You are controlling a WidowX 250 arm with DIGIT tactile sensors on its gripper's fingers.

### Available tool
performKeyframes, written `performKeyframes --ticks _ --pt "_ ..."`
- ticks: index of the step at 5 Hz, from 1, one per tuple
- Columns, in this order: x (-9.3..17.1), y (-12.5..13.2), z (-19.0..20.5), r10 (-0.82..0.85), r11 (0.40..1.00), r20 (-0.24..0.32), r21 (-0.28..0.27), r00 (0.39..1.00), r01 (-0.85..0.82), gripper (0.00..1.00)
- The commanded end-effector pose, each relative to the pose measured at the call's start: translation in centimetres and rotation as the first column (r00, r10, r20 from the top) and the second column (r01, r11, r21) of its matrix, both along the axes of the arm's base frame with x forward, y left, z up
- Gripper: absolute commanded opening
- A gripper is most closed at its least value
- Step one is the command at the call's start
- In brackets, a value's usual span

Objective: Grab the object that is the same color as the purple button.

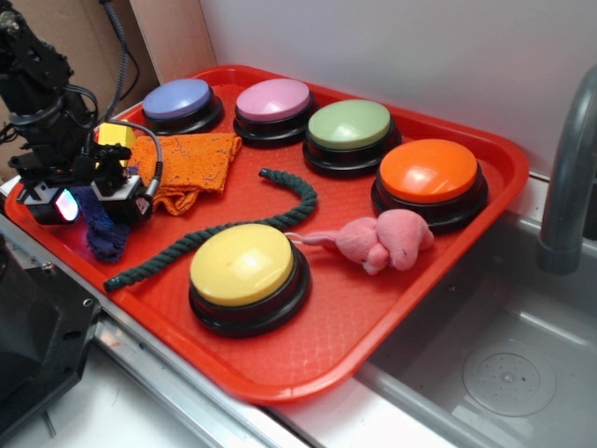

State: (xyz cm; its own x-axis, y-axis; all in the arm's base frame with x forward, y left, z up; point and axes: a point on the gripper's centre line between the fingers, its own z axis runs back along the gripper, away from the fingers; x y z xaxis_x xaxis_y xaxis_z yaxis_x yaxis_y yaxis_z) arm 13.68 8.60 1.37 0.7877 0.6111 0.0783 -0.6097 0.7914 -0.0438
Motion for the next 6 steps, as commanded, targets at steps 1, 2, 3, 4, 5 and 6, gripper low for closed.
performKeyframes --ticks 1,2,3,4,5,6 --pt "-0.2 0.1 0.1 -0.011 1.0 0.027 0.017 1.0 0.011 0.0" --pt "0.2 -0.4 0.6 -0.045 0.999 0.038 0.016 0.998 0.044 0.0" --pt "0.7 -0.9 1.2 -0.099 0.995 0.042 0.023 0.994 0.098 0.0" --pt "1.4 -1.7 2.8 -0.15 0.989 0.034 0.022 0.988 0.149 0.0" --pt "2.4 -2.7 6.0 -0.223 0.975 0.03 0.006 0.974 0.222 0.0" --pt "4.0 -4.3 9.5 -0.335 0.94 0.066 -0.045 0.94 0.338 0.0"
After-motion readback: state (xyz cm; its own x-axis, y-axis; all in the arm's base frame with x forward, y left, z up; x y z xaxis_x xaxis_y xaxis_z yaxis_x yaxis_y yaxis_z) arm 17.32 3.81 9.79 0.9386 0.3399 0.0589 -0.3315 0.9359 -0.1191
